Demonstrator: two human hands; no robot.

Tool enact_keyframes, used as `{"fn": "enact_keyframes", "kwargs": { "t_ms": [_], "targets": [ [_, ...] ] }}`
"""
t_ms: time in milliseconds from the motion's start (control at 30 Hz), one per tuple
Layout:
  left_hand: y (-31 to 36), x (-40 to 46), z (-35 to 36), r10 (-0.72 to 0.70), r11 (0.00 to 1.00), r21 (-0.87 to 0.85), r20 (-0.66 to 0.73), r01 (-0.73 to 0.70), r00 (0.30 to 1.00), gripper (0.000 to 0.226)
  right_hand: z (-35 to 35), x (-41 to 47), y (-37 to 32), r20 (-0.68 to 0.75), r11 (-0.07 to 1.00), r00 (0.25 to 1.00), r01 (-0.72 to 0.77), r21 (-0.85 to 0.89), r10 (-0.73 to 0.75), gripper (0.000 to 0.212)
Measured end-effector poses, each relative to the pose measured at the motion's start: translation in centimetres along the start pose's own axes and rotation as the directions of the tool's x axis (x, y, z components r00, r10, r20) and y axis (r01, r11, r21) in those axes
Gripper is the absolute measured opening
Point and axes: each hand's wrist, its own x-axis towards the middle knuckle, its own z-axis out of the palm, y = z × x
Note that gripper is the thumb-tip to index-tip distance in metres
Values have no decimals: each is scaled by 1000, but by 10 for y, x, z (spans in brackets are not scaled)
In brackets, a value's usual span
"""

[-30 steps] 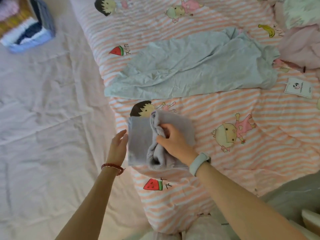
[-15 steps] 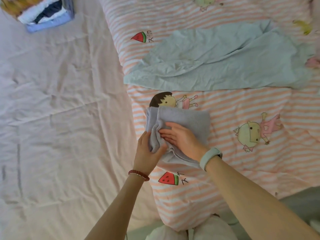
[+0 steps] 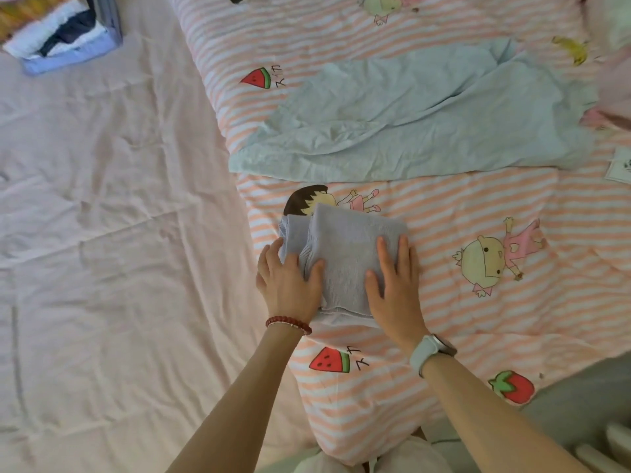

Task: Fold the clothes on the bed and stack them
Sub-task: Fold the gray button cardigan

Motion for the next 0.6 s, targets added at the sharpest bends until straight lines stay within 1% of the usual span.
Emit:
{"fn": "enact_keyframes", "kwargs": {
  "t_ms": [33,67,100,167,200,267,300,333,433,500,533,567,600],
  "targets": [
    [-2,-2,-5,28,998,-53,-30,-29,999,52,-1,0,-3,-20,1000,1000,1,-29,-2,64],
    [-8,-2,-8,20,994,-106,-46,-24,999,54,-1,0,-6,-27,998,1000,10,-67,-12,64],
    [-15,1,-11,-16,987,-160,-40,9,999,55,1,0,-10,-15,993,1000,22,-114,-24,64],
    [-32,12,-10,-112,957,-264,43,120,993,53,8,2,-16,38,976,999,46,-213,-39,66],
    [-39,17,-9,-144,937,-306,101,168,984,47,14,3,-17,88,964,996,52,-262,-30,68],
    [-43,24,-7,-189,883,-389,214,261,958,28,27,9,-17,196,934,980,52,-354,19,74],
    [-44,27,-6,-194,852,-430,269,298,943,26,33,12,-15,228,920,973,52,-389,41,76],
    [-44,29,-5,-193,822,-463,319,331,928,32,37,15,-14,250,910,967,52,-410,57,76],
    [-43,35,-4,-194,762,-496,438,416,878,58,39,22,-9,304,901,950,71,-427,69,77],
    [-40,38,-7,-215,739,-478,501,475,838,74,31,23,-7,348,911,935,90,-403,62,70],
    [-37,37,-9,-220,743,-467,506,480,834,71,26,23,-6,375,919,925,98,-382,57,66],
    [-33,33,-11,-217,766,-459,474,450,853,62,20,24,-5,398,930,916,112,-351,40,65],
    [-27,26,-13,-199,809,-441,419,390,886,54,13,24,-3,415,941,910,124,-314,18,65]
  ]
}}
